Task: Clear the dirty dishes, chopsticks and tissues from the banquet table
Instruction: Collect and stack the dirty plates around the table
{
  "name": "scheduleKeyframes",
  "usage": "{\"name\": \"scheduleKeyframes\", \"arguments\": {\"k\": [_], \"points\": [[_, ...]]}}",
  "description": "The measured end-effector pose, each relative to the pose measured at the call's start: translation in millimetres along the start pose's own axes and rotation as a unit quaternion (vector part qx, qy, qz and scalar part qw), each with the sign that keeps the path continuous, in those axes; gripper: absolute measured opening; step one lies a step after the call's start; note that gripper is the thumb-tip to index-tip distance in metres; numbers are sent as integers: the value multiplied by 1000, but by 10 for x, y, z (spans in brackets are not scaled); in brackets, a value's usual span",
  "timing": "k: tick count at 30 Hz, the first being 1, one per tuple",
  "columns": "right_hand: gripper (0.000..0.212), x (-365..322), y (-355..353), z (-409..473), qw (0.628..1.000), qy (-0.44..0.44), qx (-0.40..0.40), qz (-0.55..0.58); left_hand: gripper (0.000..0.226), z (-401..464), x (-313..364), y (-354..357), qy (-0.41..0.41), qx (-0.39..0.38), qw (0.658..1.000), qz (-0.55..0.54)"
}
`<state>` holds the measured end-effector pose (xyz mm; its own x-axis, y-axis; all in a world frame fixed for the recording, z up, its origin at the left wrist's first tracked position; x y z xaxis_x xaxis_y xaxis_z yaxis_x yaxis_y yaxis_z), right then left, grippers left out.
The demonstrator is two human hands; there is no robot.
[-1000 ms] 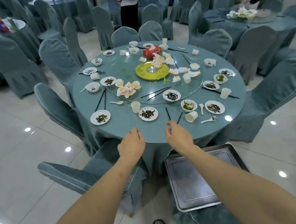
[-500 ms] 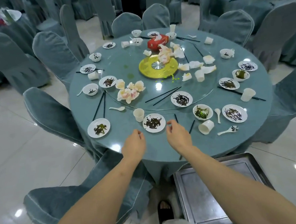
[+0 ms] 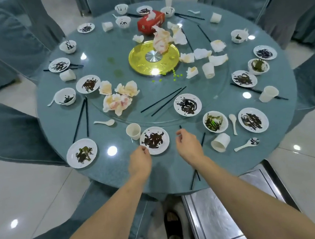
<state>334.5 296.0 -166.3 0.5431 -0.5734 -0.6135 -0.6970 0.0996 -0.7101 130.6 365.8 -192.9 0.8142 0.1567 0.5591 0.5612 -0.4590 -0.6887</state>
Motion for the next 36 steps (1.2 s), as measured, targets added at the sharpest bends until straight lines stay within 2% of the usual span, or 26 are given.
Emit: {"name": "scheduleKeyframes", "arguments": {"k": [7, 13, 19, 22, 26, 28, 30, 32, 36], "points": [[30, 82, 111, 557, 999, 12, 10, 51, 28, 510, -67, 199, -31, 14, 999, -37], [28, 300, 114, 913, 985, 79, 35, 148, 28, 797, -249, 470, -67, 15, 997, -28], [17, 599, 227, 1251, 939, 182, 78, 282, 34, 838, -327, 537, -139, 19, 985, -104], [22, 751, 316, 1421, 911, 217, 94, 338, 41, 891, -386, 536, -159, 38, 975, -152], [27, 772, 303, 1467, 852, 249, 125, 442, 29, 919, -426, 520, -172, 42, 968, -175], [33, 770, 294, 1483, 835, 260, 135, 466, 19, 916, -442, 513, -169, 34, 971, -168], [27, 759, 275, 1499, 821, 271, 144, 481, 14, 869, -420, 493, -159, 31, 973, -166], [19, 748, 263, 1527, 808, 281, 143, 499, 11, 812, -373, 465, -139, 35, 974, -176], [24, 746, 263, 1583, 799, 293, 131, 509, 11, 715, -343, 425, -106, 43, 971, -212]]}}
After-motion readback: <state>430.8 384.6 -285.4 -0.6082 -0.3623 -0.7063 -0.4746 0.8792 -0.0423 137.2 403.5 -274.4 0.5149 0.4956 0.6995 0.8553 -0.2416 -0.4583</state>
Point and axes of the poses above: each hand's wrist, its own z-axis towards the middle knuckle, its own y-axis out of the palm, x = y × z, the point moved 6 cm from there along z, towards the middle knuckle, and after that the axes turned 6 degrees about -x, right-handed, at the moved point
